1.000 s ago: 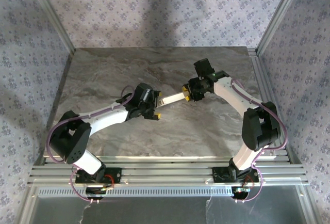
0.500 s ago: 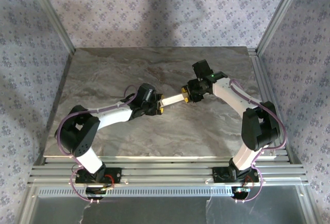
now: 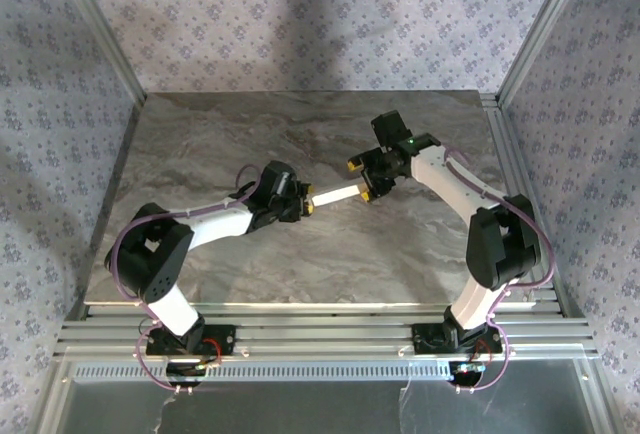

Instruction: Fold the paper box

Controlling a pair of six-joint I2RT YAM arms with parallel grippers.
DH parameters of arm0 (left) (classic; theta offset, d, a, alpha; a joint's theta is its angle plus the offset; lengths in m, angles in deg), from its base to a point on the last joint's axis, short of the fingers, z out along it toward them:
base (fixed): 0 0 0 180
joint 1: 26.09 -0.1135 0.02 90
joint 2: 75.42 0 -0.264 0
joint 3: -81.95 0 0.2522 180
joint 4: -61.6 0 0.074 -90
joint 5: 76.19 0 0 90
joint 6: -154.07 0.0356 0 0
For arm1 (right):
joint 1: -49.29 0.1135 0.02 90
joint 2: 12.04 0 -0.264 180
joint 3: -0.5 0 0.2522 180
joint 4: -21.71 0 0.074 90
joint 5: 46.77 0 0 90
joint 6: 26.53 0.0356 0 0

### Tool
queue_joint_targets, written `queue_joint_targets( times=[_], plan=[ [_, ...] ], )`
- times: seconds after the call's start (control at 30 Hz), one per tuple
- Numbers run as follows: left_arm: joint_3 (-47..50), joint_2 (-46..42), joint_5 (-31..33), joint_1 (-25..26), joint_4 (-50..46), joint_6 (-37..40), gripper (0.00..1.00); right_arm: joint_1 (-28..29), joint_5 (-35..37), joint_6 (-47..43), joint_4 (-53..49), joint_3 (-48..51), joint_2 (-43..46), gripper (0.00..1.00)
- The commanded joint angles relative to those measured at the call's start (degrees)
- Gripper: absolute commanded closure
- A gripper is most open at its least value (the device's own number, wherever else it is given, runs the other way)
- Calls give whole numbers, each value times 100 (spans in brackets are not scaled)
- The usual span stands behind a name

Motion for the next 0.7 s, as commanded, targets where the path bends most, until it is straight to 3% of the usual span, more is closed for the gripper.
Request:
queue_joint_targets(
  times=[0.0, 0.1, 0.2, 0.3, 0.5, 0.67],
  plan=[
    [168, -373, -296, -175, -392, -1788, 66, -86, 581, -2229, -313, -896, 218, 30],
    [262, -572, -368, -323, -608, -1726, 67, -238, 908, -3900, -88, -656, 823, 36],
    [314, -718, -531, -503, -790, -1607, 67, -426, 841, -6190, 433, 142, 1640, 41],
    [359, -794, -722, -631, -924, -1490, 68, -723, 99, -7731, 1009, 977, 2273, 44],
    [496, -972, -822, -822, -1090, -1441, 68, -773, -1015, -9478, 1089, 1702, 2465, 47],
    [490, -1038, -955, -966, -1230, -1321, 68, -560, -526, -10524, 940, 2063, 2531, 47]
  ],
)
